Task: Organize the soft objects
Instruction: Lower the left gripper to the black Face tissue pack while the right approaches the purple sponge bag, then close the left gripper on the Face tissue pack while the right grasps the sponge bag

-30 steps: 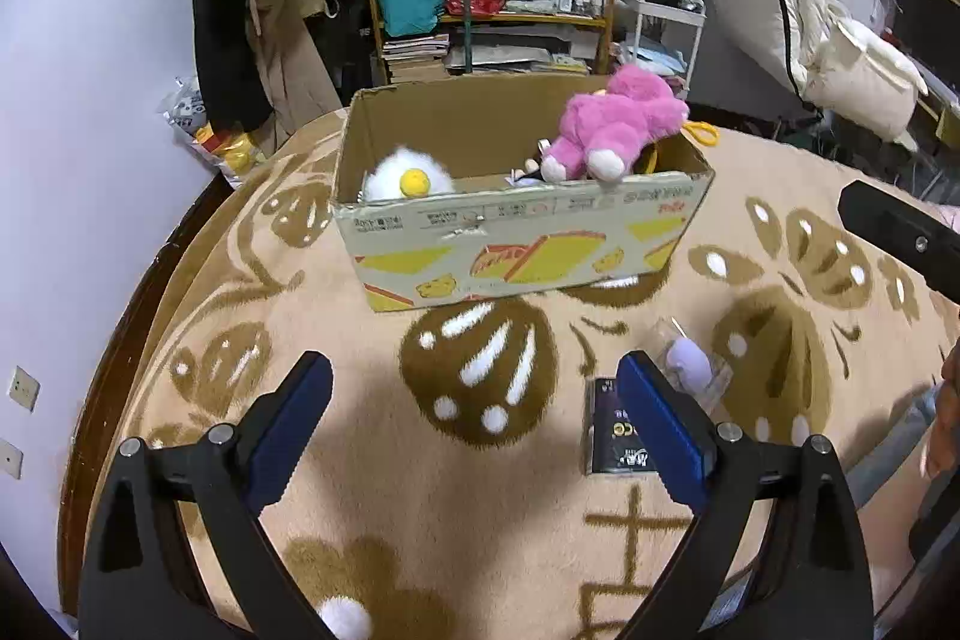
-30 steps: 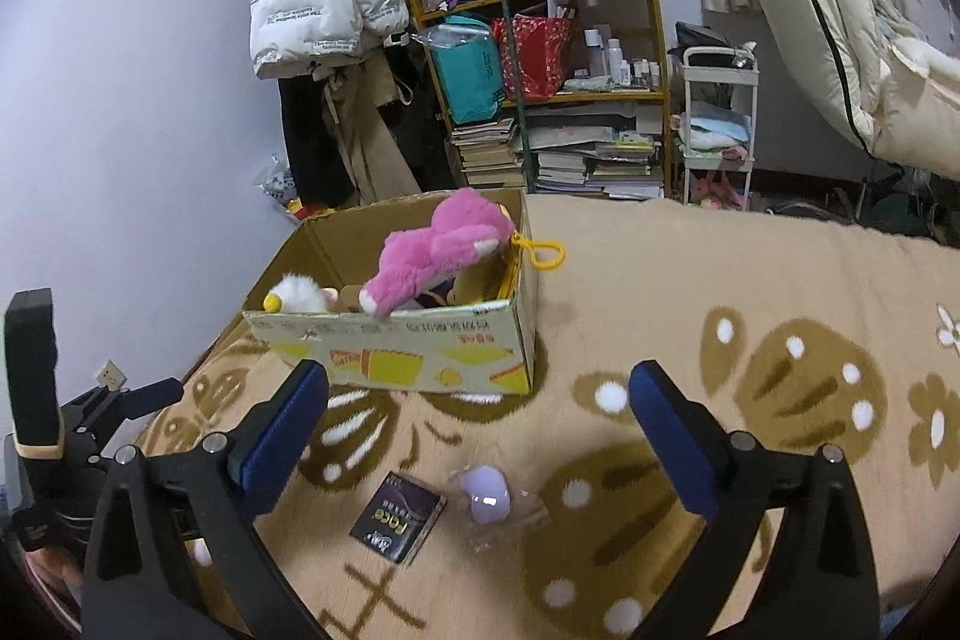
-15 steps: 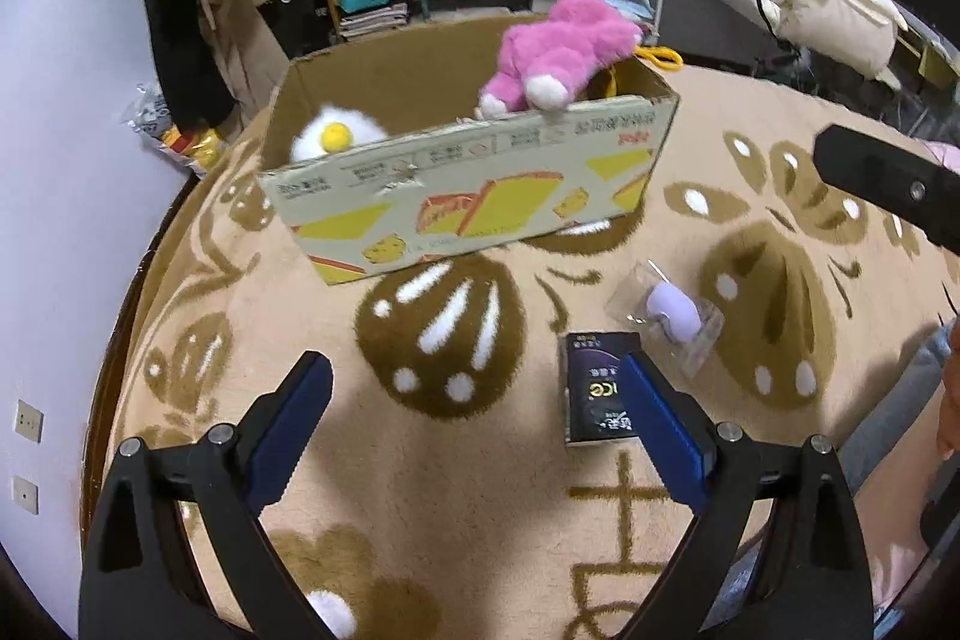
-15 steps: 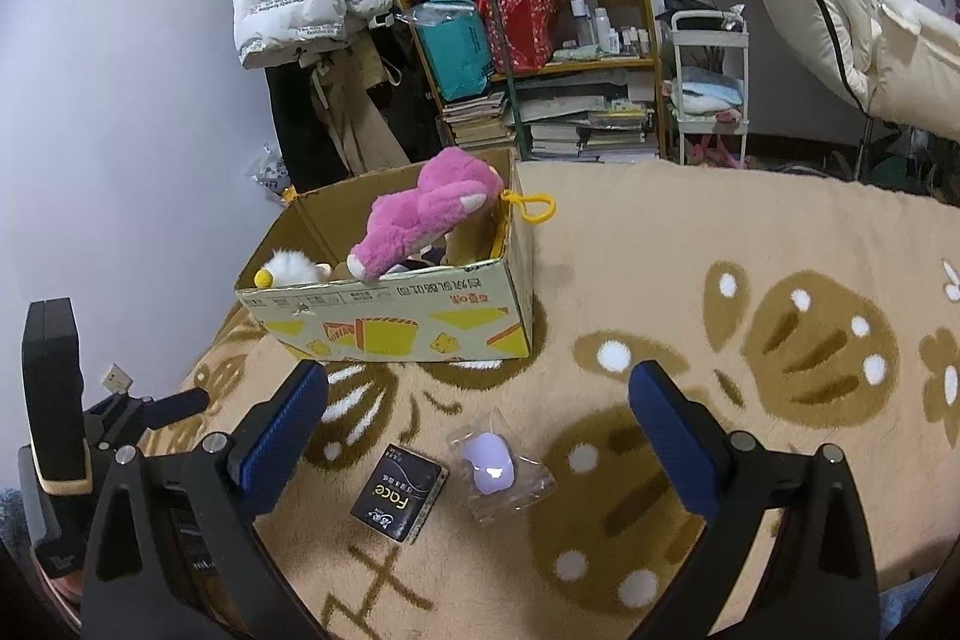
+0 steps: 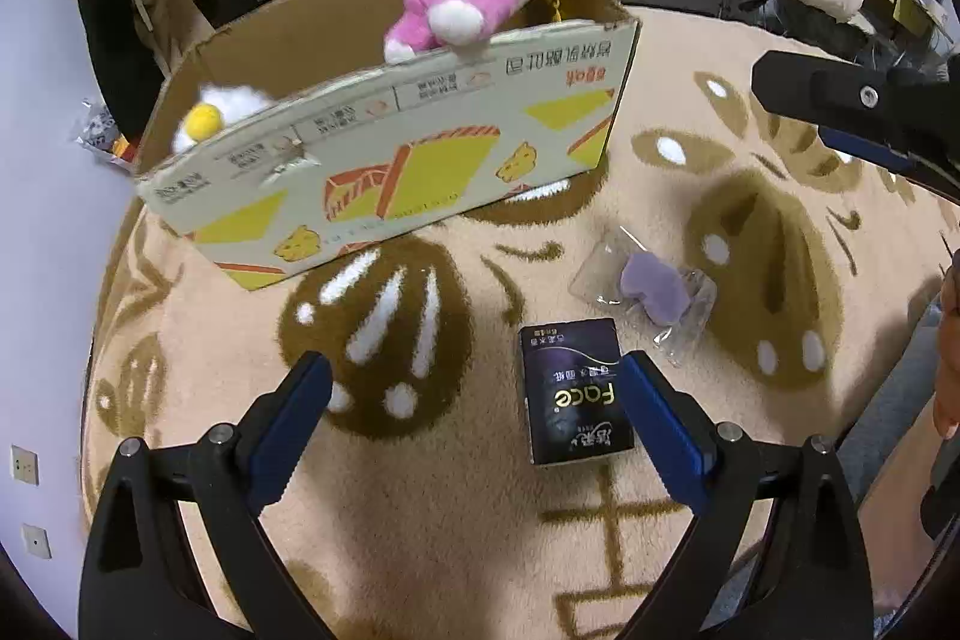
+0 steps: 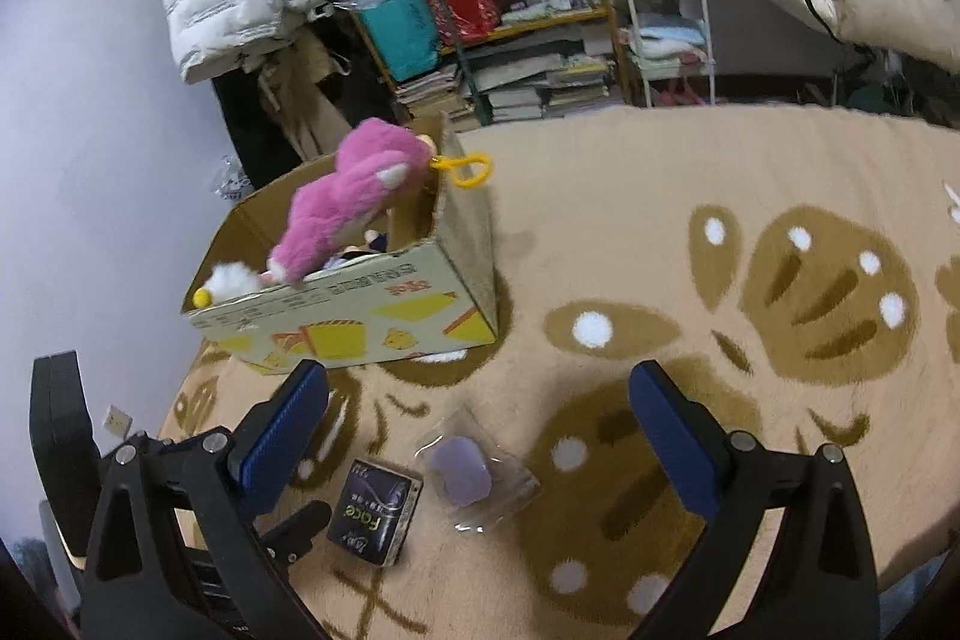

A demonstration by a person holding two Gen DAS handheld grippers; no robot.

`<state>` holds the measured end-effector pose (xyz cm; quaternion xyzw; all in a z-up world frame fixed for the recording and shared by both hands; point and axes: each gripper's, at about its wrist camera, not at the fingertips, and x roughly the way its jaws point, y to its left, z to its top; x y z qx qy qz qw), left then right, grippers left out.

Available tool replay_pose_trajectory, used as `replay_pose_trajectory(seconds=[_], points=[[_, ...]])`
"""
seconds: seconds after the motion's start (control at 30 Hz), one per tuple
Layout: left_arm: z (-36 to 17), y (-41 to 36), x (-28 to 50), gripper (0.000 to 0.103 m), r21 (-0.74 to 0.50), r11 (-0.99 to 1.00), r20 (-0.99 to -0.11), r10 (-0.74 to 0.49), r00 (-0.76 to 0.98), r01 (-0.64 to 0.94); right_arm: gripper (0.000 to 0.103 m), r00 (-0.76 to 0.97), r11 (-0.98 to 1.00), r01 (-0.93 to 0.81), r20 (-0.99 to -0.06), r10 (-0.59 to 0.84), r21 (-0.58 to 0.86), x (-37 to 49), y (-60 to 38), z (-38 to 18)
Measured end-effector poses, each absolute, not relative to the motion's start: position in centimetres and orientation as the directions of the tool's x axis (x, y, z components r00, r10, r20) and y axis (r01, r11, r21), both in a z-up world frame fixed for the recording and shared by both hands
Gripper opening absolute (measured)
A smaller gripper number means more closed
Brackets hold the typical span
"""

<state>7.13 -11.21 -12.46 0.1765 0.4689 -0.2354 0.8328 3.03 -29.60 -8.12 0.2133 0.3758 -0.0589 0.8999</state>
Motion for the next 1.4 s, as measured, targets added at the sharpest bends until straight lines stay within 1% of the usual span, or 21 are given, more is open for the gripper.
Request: replay_pose_trajectory(seconds=[0.1,0.17,0.3,0.37,0.47,0.57,0.8,1.1,1.4], points=[[-13.3,-11.6,7.5,0.095,0.059,0.816,-0.877,-0.232,0.42,0.575,0.103,0.689,0.894,0.278,-0.721,0.069,0.351,3.7,-30.0,-9.1],[-13.7,-12.0,7.6,0.095,0.058,0.812,-0.881,-0.232,0.412,0.581,0.095,0.671,0.894,0.28,-0.737,0.077,0.349,4.3,-29.9,-9.8],[-14.4,-12.4,7.9,0.095,0.028,0.801,-0.891,-0.252,0.379,0.598,0.093,0.629,0.898,0.274,-0.77,0.104,0.345,5.4,-29.4,-11.2],[-14.8,-12.7,8.0,0.095,0.026,0.798,-0.897,-0.247,0.366,0.602,0.087,0.609,0.901,0.263,-0.784,0.122,0.344,5.8,-29.0,-11.9],[-15.5,-13.2,8.2,0.095,0.042,0.798,-0.904,-0.226,0.364,0.601,0.083,0.573,0.909,0.246,-0.807,0.144,0.337,6.5,-28.3,-13.0],[-16.2,-13.6,8.4,0.095,0.053,0.795,-0.912,-0.208,0.354,0.605,0.077,0.554,0.916,0.247,-0.822,0.134,0.315,6.9,-28.0,-13.8],[-17.0,-14.3,8.9,0.095,0.02,0.788,-0.921,-0.225,0.318,0.615,0.076,0.5,0.915,0.244,-0.85,0.166,0.322,7.7,-27.7,-15.6],[-17.7,-14.8,9.1,0.095,0.035,0.797,-0.932,-0.192,0.307,0.603,0.076,0.457,0.92,0.216,-0.867,0.199,0.326,8.1,-26.5,-16.8],[-18.3,-14.4,8.9,0.095,0.042,0.812,-0.938,-0.168,0.302,0.583,0.076,0.426,0.924,0.224,-0.884,0.194,0.31,8.3,-26.2,-17.7]])
